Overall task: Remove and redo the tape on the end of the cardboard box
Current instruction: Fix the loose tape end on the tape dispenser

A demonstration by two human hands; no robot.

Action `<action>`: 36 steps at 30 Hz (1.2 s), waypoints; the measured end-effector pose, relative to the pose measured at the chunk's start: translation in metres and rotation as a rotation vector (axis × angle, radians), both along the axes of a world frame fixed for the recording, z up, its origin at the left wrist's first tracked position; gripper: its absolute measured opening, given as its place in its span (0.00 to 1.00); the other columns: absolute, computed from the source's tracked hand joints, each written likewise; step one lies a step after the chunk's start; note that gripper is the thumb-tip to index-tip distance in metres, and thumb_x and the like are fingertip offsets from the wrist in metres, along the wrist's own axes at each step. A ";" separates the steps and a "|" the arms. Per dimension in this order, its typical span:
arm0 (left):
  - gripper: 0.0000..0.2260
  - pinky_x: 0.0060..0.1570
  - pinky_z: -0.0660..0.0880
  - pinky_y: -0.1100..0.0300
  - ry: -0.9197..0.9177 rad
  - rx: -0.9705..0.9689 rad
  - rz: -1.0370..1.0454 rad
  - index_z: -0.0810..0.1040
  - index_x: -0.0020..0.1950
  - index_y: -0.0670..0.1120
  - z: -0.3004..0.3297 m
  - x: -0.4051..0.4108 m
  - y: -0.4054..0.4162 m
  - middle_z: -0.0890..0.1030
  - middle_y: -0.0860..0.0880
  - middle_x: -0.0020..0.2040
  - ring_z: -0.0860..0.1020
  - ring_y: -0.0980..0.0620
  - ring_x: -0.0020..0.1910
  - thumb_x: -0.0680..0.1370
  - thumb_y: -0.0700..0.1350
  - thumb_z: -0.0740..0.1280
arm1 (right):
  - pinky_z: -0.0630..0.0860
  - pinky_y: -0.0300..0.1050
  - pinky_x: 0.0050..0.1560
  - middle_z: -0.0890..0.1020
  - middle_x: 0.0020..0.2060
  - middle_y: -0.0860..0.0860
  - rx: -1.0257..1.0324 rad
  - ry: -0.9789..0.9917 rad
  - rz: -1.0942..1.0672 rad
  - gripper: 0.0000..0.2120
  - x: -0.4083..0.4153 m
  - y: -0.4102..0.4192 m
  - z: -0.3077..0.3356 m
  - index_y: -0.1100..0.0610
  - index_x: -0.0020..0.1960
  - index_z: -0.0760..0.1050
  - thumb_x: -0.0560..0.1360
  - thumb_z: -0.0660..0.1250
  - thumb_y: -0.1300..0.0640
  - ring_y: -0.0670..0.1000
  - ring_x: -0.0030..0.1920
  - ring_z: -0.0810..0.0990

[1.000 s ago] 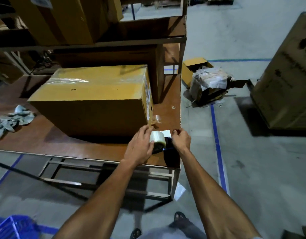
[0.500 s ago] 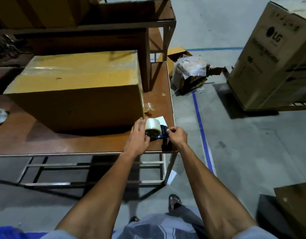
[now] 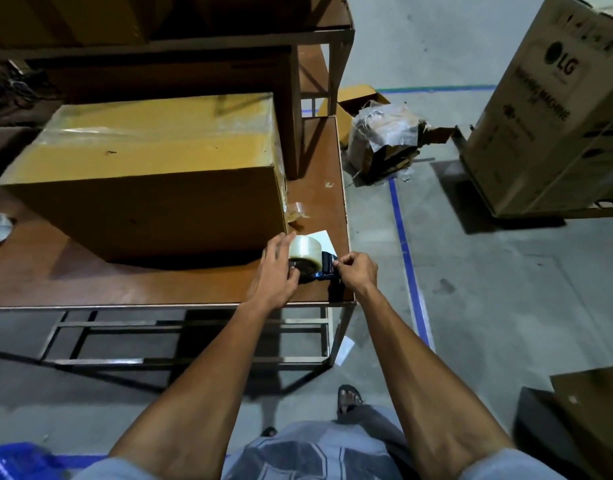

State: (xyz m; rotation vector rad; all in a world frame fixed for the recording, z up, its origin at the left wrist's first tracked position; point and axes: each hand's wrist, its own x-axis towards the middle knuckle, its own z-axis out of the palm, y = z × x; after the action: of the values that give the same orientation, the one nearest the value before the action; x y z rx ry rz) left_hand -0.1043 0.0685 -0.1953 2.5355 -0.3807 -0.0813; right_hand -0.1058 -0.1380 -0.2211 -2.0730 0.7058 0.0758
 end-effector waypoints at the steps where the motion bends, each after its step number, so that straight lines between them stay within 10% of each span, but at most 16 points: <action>1: 0.36 0.80 0.66 0.42 0.000 0.001 0.005 0.57 0.87 0.50 -0.001 0.000 0.000 0.60 0.43 0.84 0.63 0.42 0.82 0.82 0.41 0.69 | 0.83 0.52 0.58 0.88 0.44 0.52 0.010 0.002 -0.005 0.11 -0.001 0.000 0.000 0.49 0.37 0.81 0.77 0.77 0.52 0.54 0.50 0.86; 12: 0.30 0.68 0.74 0.45 -0.089 0.052 0.024 0.62 0.83 0.57 0.002 0.003 -0.016 0.65 0.46 0.81 0.65 0.46 0.79 0.83 0.63 0.61 | 0.75 0.38 0.46 0.88 0.41 0.51 0.088 0.000 -0.049 0.04 0.000 -0.004 0.003 0.54 0.43 0.87 0.76 0.74 0.57 0.50 0.43 0.84; 24: 0.25 0.68 0.75 0.42 -0.036 -0.032 0.080 0.65 0.80 0.61 -0.003 0.005 -0.023 0.63 0.48 0.80 0.67 0.44 0.77 0.84 0.63 0.63 | 0.80 0.48 0.61 0.89 0.48 0.55 -0.022 0.014 -0.012 0.05 0.008 -0.004 -0.002 0.57 0.45 0.87 0.77 0.73 0.59 0.57 0.55 0.85; 36: 0.29 0.72 0.74 0.41 -0.026 -0.091 0.106 0.64 0.82 0.55 -0.009 0.008 -0.020 0.63 0.48 0.80 0.69 0.43 0.76 0.83 0.63 0.64 | 0.84 0.51 0.53 0.89 0.43 0.57 -0.049 0.063 -0.037 0.09 0.013 -0.005 -0.009 0.60 0.43 0.88 0.74 0.69 0.58 0.58 0.48 0.87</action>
State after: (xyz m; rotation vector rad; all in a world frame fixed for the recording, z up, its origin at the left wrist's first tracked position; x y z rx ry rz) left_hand -0.0965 0.0489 -0.2046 2.4638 -0.2537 0.0085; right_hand -0.0929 -0.1427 -0.2303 -2.1109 0.7915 0.1041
